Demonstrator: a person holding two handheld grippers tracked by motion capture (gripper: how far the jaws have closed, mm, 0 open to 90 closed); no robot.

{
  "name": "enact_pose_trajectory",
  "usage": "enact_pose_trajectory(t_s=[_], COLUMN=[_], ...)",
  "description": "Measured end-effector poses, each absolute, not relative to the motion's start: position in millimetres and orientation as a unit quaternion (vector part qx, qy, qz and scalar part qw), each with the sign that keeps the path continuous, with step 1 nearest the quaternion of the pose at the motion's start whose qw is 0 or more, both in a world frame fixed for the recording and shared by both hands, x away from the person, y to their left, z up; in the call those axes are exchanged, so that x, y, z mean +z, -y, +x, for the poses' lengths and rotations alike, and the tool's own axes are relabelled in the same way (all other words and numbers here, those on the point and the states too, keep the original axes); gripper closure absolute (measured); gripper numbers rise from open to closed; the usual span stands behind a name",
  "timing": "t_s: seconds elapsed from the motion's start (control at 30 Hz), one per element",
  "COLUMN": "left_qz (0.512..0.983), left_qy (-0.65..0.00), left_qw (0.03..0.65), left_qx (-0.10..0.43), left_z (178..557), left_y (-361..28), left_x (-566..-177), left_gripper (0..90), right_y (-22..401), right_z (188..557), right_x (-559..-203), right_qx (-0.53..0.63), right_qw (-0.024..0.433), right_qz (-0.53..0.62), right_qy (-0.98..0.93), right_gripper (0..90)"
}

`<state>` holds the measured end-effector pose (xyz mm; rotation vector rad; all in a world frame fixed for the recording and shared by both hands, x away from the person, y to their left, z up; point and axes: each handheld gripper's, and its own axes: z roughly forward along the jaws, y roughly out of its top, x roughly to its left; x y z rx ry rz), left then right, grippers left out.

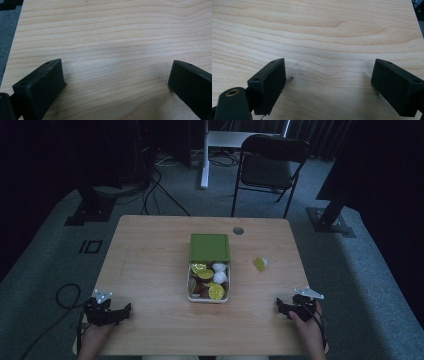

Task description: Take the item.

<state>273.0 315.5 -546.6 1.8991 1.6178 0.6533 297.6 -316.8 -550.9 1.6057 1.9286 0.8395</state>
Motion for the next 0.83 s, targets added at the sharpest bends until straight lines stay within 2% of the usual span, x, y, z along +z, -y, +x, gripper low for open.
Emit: enact_pose_trajectory(t_s=[0.83], left_qz=[0.706], left_qy=[-0.604], left_qw=[0.277], left_qx=[0.244], left_z=[273.1], left_y=[-315.6], left_x=[-546.6], left_gripper=[0.5], right_y=[313.2], right_z=[300.6], right_x=[-550.9], right_qx=[0.303], right_qw=[0.25], right_qz=[0.601], right_qy=[-0.696], right_gripper=[11.2])
